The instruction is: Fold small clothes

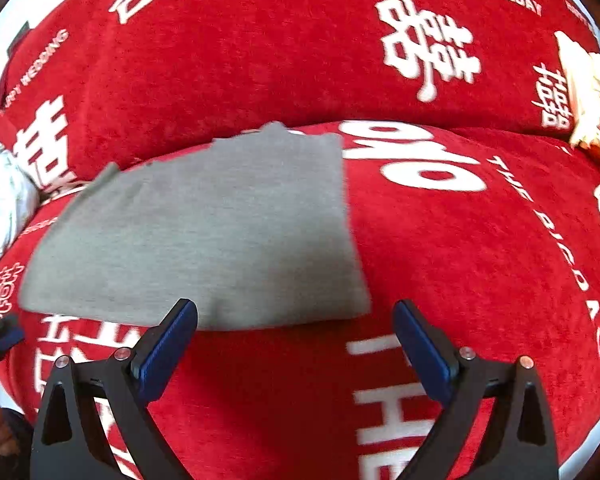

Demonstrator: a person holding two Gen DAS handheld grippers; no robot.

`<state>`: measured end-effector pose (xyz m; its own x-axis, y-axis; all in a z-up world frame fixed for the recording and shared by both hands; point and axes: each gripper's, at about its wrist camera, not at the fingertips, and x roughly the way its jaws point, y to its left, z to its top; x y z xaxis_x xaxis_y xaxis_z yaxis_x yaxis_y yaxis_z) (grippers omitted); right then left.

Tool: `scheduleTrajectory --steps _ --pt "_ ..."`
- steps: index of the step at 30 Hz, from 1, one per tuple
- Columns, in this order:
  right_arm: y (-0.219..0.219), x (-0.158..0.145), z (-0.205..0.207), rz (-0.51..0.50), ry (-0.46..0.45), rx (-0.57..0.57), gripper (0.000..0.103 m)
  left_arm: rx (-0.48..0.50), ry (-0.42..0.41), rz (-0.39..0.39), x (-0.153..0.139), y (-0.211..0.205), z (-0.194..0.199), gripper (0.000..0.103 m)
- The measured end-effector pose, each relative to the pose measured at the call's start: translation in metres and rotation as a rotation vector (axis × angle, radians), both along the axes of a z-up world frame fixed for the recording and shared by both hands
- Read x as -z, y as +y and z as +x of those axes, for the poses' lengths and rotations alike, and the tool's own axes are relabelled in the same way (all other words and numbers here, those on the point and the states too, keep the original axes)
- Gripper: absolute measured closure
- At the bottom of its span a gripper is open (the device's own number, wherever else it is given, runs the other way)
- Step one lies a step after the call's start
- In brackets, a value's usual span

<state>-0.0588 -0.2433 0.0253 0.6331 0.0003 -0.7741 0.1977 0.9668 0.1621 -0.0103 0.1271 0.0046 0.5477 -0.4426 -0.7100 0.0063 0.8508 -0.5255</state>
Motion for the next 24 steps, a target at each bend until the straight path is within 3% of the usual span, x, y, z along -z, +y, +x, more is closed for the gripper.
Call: scheduleTrajectory --steps 3,5,6,9,10,16,24 --pt "0.024 -0.004 0.008 -0.032 -0.004 -0.055 0.004 -0.01 0.011 -0.149 0.007 0.004 0.021 0.027" --pt "0.039 -0.005 0.011 -0.05 -0.003 -0.085 0.004 -0.022 0.011 -0.208 0.012 0.004 0.035 0.027" --pt "0.047 -0.007 0.009 -0.056 -0.003 -0.095 0.004 -0.028 0.008 -0.23 0.014 0.004 0.041 0.034" --pt "0.063 -0.013 0.016 -0.069 -0.006 -0.121 0.004 -0.012 0.056 -0.288 0.028 0.004 0.062 0.082" --pt "0.069 -0.016 0.02 -0.076 -0.007 -0.133 0.004 -0.015 0.07 -0.294 0.034 0.005 0.067 0.09" --pt "0.107 -0.031 0.066 -0.092 0.001 -0.201 0.004 -0.026 0.052 -0.363 0.036 0.01 0.07 0.09" --pt "0.194 -0.013 0.171 -0.063 0.1 -0.283 0.004 -0.029 0.023 -0.294 0.033 0.005 0.069 0.091"
